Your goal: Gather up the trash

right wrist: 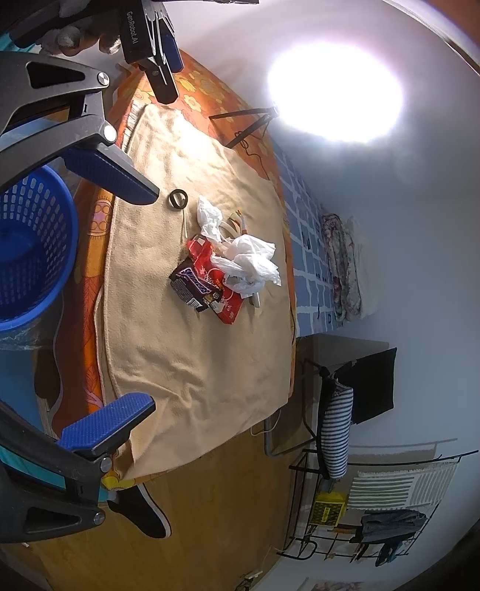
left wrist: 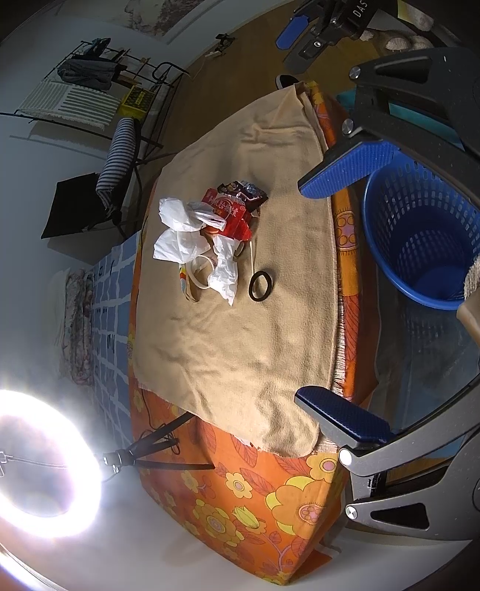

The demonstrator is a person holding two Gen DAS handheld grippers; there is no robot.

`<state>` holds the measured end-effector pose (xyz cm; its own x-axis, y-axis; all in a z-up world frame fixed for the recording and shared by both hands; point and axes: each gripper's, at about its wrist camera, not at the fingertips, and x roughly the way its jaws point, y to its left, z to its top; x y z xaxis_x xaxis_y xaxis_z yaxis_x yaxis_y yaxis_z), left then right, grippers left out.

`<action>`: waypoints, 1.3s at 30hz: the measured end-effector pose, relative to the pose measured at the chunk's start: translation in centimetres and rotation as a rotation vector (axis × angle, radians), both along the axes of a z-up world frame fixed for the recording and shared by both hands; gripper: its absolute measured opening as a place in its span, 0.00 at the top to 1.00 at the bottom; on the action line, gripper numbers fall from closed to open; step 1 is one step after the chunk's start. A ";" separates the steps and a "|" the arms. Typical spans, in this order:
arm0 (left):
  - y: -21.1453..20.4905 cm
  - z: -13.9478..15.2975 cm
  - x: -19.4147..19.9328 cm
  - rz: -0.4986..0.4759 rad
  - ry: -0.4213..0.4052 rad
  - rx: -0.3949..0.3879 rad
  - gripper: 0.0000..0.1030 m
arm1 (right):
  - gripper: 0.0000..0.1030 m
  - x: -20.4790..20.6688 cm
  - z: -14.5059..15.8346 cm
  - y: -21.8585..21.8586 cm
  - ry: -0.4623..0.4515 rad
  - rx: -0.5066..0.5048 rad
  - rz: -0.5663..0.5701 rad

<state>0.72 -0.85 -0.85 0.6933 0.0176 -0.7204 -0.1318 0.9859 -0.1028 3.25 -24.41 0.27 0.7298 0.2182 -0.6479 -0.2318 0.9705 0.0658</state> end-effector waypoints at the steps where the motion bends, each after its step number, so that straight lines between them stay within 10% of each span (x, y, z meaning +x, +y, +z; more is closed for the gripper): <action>1: 0.3 0.2 -0.1 -0.001 -0.001 -0.005 0.00 | 0.00 0.0 0.0 0.0 0.000 0.000 0.000; 39: 0.5 -0.1 -0.2 -0.005 0.009 -0.003 0.00 | 0.00 0.4 -0.1 -0.1 0.005 0.001 0.001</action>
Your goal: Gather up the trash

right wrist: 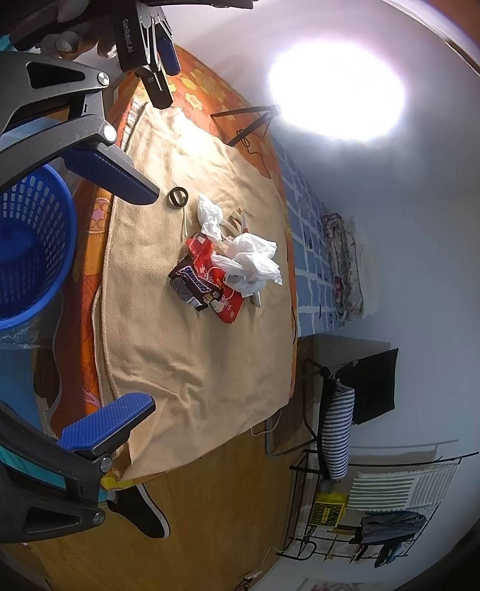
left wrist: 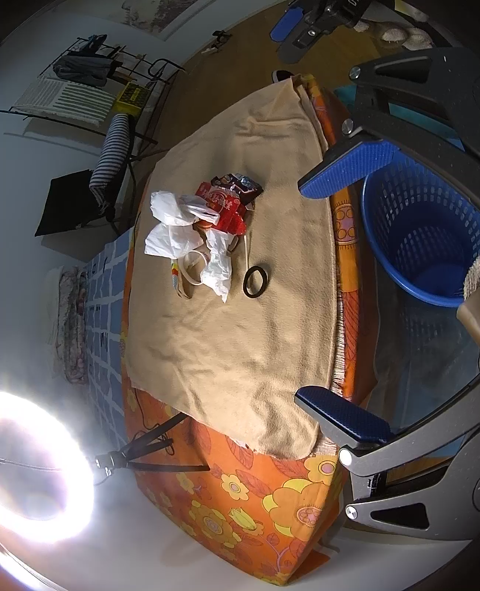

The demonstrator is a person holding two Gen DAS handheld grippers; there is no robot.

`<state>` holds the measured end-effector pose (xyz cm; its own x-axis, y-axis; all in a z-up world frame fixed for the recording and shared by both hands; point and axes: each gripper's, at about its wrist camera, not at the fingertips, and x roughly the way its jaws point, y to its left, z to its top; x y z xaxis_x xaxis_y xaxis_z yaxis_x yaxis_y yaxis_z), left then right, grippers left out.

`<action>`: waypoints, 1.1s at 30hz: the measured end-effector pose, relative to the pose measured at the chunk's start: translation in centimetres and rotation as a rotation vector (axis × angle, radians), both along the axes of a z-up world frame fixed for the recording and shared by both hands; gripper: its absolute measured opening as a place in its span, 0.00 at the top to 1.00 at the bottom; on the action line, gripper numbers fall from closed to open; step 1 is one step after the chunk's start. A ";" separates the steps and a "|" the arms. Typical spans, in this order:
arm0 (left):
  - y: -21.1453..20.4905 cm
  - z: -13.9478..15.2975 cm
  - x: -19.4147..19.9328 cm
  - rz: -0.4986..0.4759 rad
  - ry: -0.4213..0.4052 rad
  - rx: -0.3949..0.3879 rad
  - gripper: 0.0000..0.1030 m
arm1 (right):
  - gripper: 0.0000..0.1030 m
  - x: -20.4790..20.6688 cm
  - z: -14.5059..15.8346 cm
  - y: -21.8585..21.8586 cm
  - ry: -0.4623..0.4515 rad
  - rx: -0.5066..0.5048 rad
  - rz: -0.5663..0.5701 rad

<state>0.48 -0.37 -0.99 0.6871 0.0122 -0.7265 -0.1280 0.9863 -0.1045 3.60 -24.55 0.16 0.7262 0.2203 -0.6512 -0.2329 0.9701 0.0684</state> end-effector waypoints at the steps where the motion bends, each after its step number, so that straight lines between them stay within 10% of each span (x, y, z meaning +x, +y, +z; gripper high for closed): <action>1: 0.0 -0.1 0.0 -0.001 0.003 -0.001 0.00 | 0.00 0.1 -0.1 0.0 0.001 -0.001 0.000; 33: 1.4 -6.4 7.9 -0.007 0.104 -0.008 0.07 | 0.00 8.1 -1.0 0.8 -0.040 -0.024 0.159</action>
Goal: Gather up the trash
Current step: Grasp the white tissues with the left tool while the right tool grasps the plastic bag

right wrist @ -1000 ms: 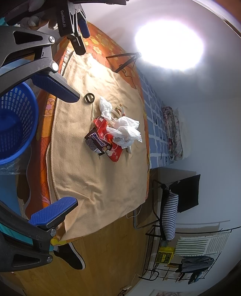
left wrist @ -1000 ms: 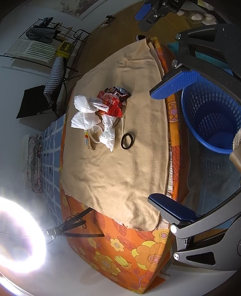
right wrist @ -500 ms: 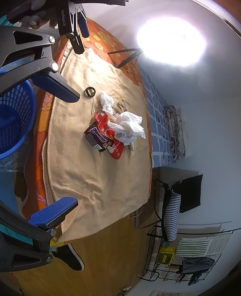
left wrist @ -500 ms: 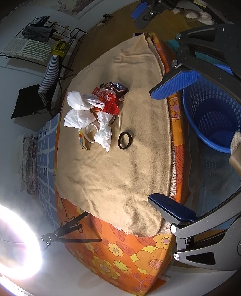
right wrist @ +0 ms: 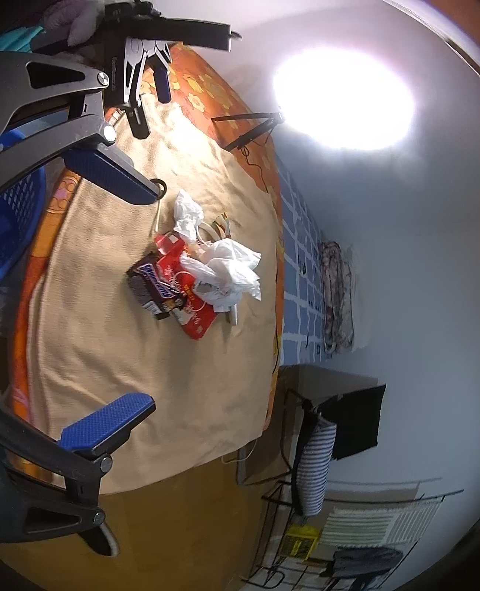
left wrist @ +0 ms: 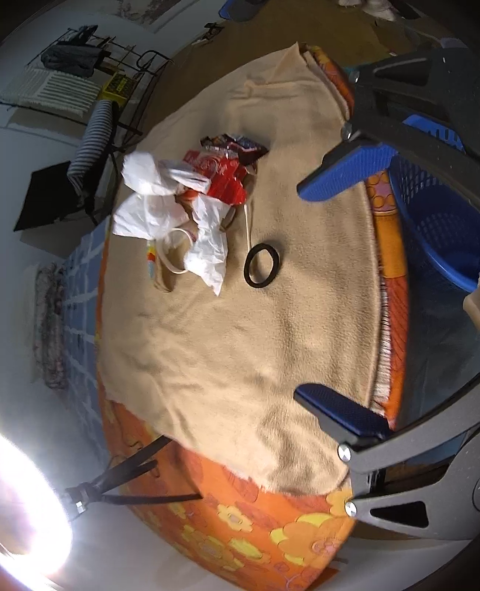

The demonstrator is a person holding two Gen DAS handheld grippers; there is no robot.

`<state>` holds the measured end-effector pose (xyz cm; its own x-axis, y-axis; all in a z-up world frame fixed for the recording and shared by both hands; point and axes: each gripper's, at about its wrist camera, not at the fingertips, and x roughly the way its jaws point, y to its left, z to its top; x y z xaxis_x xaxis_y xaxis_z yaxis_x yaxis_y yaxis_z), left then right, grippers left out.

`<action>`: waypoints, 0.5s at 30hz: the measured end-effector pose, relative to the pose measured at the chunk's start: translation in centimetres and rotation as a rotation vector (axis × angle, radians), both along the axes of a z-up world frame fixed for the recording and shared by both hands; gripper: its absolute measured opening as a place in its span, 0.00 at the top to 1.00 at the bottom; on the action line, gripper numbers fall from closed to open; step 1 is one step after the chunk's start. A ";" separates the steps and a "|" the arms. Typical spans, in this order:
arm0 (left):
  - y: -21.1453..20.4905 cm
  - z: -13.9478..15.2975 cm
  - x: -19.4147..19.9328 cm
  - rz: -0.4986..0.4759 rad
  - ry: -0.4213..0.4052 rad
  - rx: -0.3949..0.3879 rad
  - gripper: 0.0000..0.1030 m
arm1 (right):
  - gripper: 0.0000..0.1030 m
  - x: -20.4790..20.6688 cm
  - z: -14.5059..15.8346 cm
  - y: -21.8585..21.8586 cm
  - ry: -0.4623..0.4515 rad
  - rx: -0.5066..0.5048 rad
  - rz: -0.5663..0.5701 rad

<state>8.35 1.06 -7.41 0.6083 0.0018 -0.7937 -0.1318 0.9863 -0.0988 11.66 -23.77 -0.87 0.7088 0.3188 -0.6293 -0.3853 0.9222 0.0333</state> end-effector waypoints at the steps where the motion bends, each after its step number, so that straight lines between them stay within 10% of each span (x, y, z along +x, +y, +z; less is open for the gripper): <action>1: 0.1 -0.3 0.5 0.000 0.013 -0.018 0.10 | 0.00 0.7 -0.1 0.2 0.010 -0.002 0.006; 15: 1.0 -1.6 7.7 0.024 0.027 -0.198 0.22 | 0.00 10.1 -1.3 3.0 0.114 0.089 0.060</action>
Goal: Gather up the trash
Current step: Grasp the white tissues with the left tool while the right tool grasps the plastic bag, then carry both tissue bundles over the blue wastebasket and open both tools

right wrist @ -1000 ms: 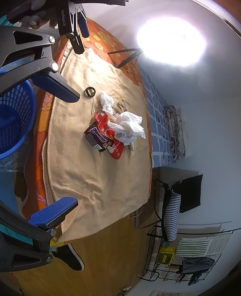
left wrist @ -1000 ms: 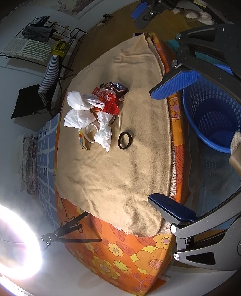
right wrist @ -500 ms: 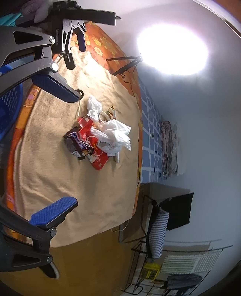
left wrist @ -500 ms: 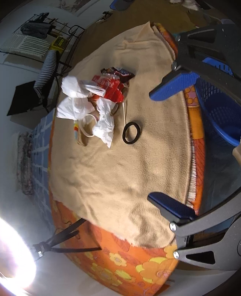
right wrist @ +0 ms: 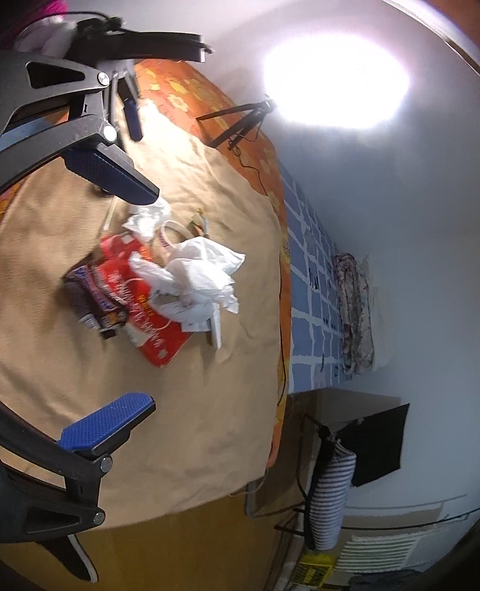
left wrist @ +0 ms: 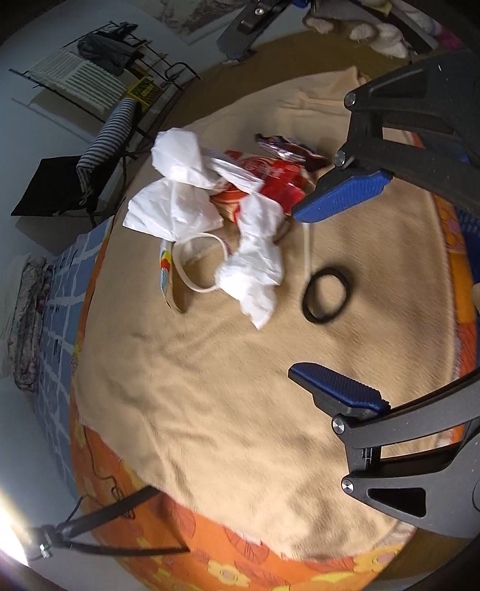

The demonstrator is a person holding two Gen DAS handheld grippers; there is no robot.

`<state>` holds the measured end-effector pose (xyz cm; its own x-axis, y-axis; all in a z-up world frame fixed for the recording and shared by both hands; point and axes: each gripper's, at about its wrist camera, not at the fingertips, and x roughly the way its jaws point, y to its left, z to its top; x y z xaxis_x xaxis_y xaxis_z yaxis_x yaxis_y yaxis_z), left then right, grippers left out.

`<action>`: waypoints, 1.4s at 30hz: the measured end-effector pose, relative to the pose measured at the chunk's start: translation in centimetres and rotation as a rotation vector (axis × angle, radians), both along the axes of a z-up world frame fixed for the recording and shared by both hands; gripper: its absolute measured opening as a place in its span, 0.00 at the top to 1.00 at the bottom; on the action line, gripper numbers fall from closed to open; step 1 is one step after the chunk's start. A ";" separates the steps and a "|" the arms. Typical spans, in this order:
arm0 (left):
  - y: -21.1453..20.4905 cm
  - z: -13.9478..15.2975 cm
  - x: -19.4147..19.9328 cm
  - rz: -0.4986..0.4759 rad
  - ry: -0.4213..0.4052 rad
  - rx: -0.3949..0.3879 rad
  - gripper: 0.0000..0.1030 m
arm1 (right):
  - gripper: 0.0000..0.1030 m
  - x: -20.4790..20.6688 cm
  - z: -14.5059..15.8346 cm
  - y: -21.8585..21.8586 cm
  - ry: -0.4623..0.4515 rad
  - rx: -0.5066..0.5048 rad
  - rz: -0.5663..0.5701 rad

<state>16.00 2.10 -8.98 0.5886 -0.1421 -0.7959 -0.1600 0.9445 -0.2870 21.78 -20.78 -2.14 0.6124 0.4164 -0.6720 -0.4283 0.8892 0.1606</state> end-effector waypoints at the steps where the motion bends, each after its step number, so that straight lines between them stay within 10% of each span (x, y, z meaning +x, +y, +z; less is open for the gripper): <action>1: -0.1 0.0 0.4 0.002 -0.001 -0.012 0.23 | 0.00 0.6 -0.2 0.3 0.008 0.009 0.002; 13: -0.3 -2.1 4.4 0.015 0.034 -0.050 0.45 | 0.01 6.7 -3.6 4.1 0.111 -0.007 -0.014; 23: -0.4 -2.7 5.0 0.014 0.040 -0.085 0.78 | 0.30 8.3 -5.2 4.2 0.218 0.015 -0.011; 30: -0.4 -1.6 4.2 0.017 0.008 -0.057 0.83 | 0.52 8.3 -4.8 3.6 0.224 0.046 -0.004; 42: 0.4 1.9 0.8 0.000 -0.064 -0.043 0.83 | 0.55 5.0 -1.2 2.2 0.152 0.124 0.046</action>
